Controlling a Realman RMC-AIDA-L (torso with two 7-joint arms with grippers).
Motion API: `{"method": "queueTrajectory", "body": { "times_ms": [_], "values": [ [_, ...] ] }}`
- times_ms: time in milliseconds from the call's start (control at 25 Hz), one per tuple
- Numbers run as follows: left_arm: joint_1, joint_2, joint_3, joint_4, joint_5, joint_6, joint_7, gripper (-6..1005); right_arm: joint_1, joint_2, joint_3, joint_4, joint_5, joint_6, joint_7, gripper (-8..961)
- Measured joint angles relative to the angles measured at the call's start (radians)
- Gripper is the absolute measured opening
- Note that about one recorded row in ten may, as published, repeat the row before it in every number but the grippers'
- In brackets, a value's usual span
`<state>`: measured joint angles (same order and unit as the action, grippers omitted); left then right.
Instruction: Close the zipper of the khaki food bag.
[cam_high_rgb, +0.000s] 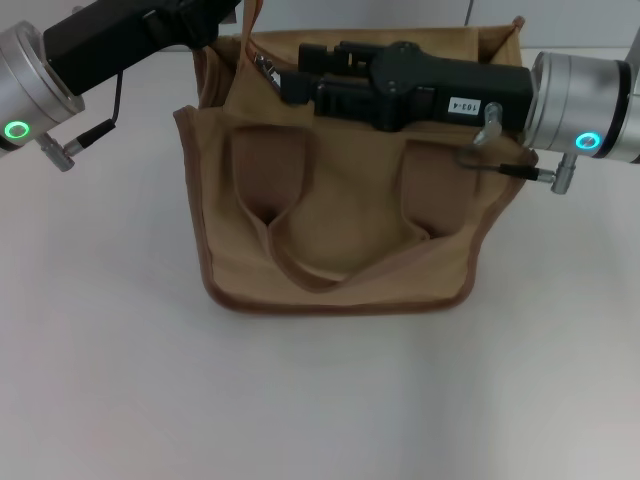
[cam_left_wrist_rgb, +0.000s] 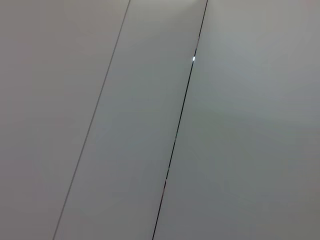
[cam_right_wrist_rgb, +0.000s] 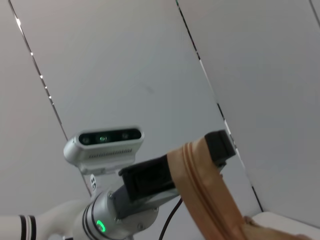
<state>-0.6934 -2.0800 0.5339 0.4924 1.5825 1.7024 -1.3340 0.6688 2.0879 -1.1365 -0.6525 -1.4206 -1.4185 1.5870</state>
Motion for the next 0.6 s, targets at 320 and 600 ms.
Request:
{"method": "queueTrajectory", "body": {
  "times_ms": [320, 600],
  "values": [
    [0.0, 0.0, 0.0, -0.011, 0.0, -0.001, 0.01, 16, 0.0, 0.0, -0.021, 0.004, 0.002, 0.002, 0.002, 608],
    [-0.001, 0.0, 0.0, -0.013, 0.001, -0.002, 0.012, 16, 0.0, 0.001, -0.023, 0.01, 0.009, -0.002, 0.007, 608]
  ]
}}
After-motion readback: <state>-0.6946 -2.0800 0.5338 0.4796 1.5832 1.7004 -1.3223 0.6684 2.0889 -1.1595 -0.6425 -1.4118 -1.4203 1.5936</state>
